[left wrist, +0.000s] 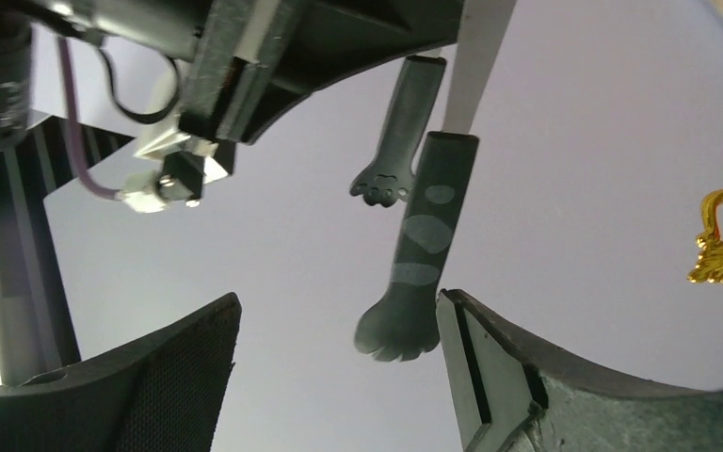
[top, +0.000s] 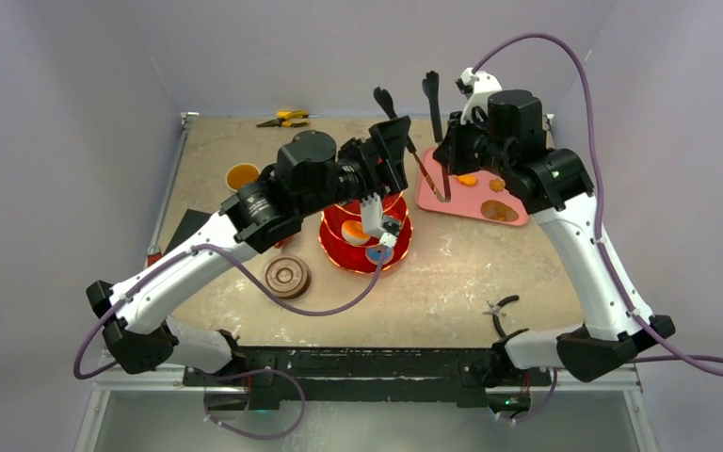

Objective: Serve the afternoon tea
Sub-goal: Adjust the clamp.

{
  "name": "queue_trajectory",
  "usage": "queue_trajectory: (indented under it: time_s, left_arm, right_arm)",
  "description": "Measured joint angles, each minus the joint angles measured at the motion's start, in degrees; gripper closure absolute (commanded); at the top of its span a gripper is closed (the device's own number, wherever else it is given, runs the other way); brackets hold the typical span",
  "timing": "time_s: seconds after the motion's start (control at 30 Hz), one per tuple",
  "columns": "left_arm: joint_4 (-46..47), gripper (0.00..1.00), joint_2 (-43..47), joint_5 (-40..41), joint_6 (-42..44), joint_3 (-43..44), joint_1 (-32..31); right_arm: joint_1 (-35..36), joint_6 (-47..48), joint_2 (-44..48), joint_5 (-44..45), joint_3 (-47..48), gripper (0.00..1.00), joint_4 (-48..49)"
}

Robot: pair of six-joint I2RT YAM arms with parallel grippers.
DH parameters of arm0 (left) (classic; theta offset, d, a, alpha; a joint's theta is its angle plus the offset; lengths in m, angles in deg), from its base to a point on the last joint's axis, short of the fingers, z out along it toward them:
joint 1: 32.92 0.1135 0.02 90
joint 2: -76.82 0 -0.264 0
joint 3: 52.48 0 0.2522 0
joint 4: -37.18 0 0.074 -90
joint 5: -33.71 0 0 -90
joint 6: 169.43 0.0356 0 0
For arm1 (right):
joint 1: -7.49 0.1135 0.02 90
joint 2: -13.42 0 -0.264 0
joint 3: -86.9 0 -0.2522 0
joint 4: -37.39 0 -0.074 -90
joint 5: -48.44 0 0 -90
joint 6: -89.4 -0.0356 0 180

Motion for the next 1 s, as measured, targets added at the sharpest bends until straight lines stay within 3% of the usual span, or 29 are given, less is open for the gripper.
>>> queue_trajectory:
  time_s: [0.27,0.47,0.57,0.67,0.73,0.77,0.83,0.87,1.0]
  left_arm:
    - [1.05,0.38,-3.58,3.39,0.0,-0.33,0.5]
    - [0.94,0.72,-5.68,4.46,0.0,0.33,1.44]
    - [0.81,0.76,-7.13,4.85,0.0,2.1,1.88]
    - [0.17,0.77,-7.76,4.98,0.02,2.93,1.95]
    - [0.13,0.78,-7.78,4.98,0.02,2.97,2.01]
    - [0.13,0.79,-7.78,4.96,0.02,2.97,2.01]
    - [0.13,0.82,-7.78,4.94,0.0,2.97,2.05]
    - [0.13,0.82,-7.78,4.92,0.02,2.97,2.12]
    - [0.66,0.86,-7.8,4.72,-1.9,3.13,2.12]
  right_arm:
    - [0.0,-0.07,0.52,-2.51,-0.02,1.0,-0.22]
    - [0.0,-0.09,0.94,-4.57,-0.37,1.0,-0.22]
    - [0.0,-0.13,1.18,-5.09,-0.5,0.98,-0.17]
    - [-0.11,-0.35,1.22,-5.22,-0.5,0.71,0.09]
    - [-0.13,-0.68,1.31,-6.08,-0.52,0.45,0.13]
    - [-0.11,-1.14,1.42,-6.58,-0.52,0.27,0.17]
    - [-0.07,-1.53,1.97,-6.97,-0.52,0.07,0.35]
    - [-0.04,-1.79,2.4,-6.71,-0.46,0.02,0.5]
    - [-0.07,-2.97,4.17,-3.78,2.36,0.01,1.57]
